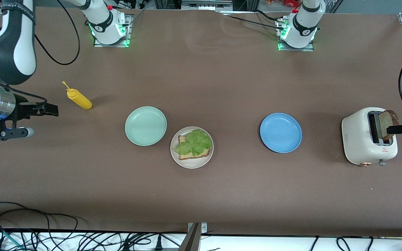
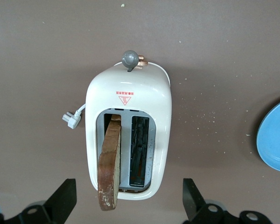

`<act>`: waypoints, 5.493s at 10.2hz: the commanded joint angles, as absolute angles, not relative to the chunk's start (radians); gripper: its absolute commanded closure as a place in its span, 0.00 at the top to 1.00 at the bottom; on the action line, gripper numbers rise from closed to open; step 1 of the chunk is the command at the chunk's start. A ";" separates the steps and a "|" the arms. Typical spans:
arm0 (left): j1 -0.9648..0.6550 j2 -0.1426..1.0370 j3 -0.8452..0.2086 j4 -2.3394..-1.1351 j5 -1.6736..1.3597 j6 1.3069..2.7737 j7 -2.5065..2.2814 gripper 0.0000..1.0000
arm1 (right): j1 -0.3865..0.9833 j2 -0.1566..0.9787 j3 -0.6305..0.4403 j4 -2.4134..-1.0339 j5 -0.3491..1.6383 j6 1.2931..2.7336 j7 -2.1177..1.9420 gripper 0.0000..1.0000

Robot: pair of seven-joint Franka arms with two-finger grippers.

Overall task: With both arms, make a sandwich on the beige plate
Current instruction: 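Position the right gripper above the yellow mustard bottle, then lower the right gripper onto the mustard bottle and grasp it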

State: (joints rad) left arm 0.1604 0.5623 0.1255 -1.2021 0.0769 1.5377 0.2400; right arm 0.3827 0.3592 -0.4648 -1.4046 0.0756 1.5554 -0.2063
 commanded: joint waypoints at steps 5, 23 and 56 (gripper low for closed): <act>0.169 0.548 0.121 -1.216 0.052 1.548 0.259 1.00 | -0.053 0.131 0.030 -1.661 -0.070 1.765 -0.108 1.00; 0.167 0.549 0.120 -1.218 0.054 1.548 0.259 1.00 | -0.052 0.101 -0.023 -1.641 -0.106 1.684 -0.109 1.00; 0.167 0.549 0.120 -1.218 0.054 1.548 0.259 1.00 | -0.238 0.596 -0.505 -1.991 0.883 1.519 -2.434 1.00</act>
State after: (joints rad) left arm 0.1611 0.5624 0.1212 -1.2054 0.0767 1.5387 0.2401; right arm -0.2118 0.5481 -0.5080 -2.0399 0.8505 1.5752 -2.3868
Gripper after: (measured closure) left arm 0.000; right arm 0.000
